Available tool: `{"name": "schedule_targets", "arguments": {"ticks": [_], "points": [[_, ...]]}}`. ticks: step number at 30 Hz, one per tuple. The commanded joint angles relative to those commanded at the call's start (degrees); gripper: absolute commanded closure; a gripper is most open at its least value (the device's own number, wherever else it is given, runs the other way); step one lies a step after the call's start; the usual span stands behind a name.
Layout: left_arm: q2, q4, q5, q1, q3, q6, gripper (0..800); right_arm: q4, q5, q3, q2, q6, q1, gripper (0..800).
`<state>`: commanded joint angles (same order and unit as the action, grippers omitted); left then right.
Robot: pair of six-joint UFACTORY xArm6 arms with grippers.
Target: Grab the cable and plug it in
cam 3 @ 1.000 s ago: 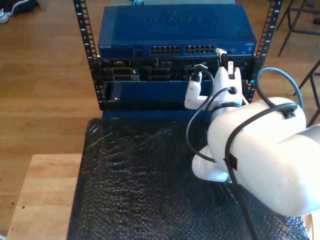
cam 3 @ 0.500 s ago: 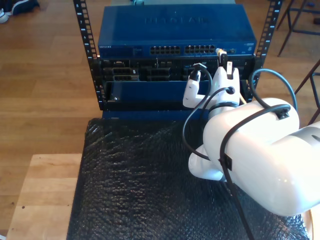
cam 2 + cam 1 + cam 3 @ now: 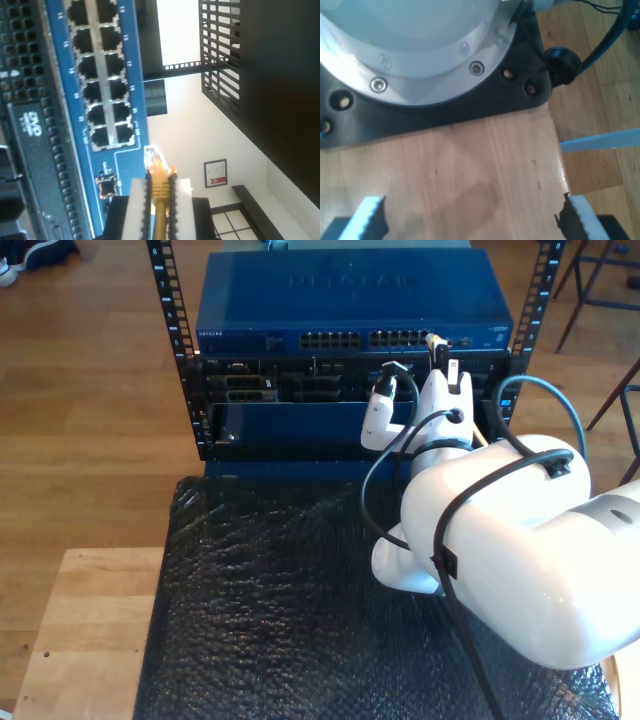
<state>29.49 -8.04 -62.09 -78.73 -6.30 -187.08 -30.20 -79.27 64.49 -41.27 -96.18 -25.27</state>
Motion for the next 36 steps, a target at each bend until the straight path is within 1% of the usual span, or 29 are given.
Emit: {"name": "schedule_targets", "arguments": {"ticks": [4, 9, 36], "points": [[0.0, 0.0, 0.0, 0.0, 0.0, 0.0, 0, -0.1, 0.2, 0.3, -0.3, 0.0, 0.0, 800], [0.0, 0.0, 0.0, 0.0, 0.0, 0.0, 0, -2.4, 1.1, 1.4, -0.8, -0.1, 0.1, 800], [0.0, 0.0, 0.0, 0.0, 0.0, 0.0, 0, -2.2, 1.1, 2.2, -1.7, -0.4, 0.0, 800]]}}
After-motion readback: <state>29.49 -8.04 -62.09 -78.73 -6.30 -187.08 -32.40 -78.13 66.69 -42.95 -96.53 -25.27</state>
